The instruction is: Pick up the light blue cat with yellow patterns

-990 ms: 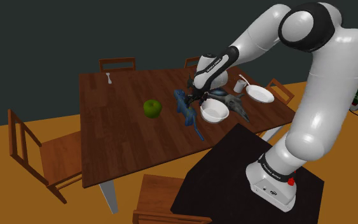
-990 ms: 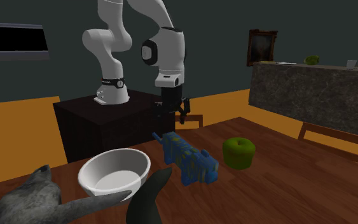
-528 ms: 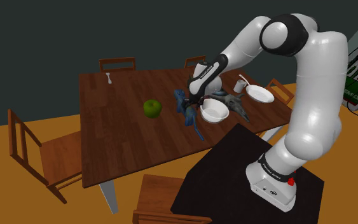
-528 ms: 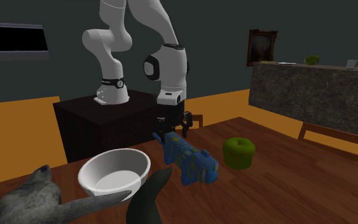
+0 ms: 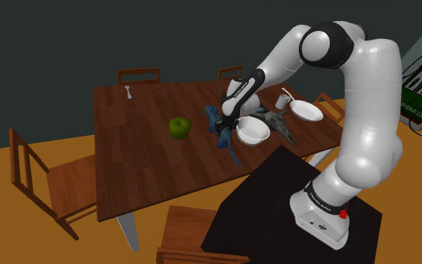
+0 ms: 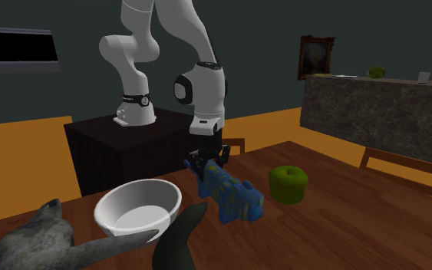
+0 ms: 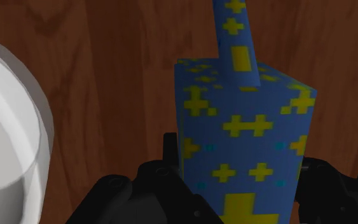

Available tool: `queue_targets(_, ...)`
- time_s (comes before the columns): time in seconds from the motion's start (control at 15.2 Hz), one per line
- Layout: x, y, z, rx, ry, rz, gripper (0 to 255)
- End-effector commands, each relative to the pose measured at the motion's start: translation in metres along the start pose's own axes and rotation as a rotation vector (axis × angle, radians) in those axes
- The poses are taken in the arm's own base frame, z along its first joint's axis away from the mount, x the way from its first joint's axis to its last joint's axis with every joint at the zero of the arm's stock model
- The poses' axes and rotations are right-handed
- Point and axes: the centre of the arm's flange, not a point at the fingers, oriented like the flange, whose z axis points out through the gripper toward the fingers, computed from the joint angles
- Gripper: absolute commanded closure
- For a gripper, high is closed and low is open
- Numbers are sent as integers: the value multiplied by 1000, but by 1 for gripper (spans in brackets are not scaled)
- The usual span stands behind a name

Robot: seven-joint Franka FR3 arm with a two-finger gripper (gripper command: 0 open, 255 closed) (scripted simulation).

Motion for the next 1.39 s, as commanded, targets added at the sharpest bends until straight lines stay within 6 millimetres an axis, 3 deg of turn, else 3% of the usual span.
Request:
queue_targets(0.0, 0, 0, 1, 0, 0, 0, 255)
queue_targets(0.4, 0, 0, 1, 0, 0, 0, 255)
queue_targets(1.32, 0, 0, -73, 0, 0, 0, 255)
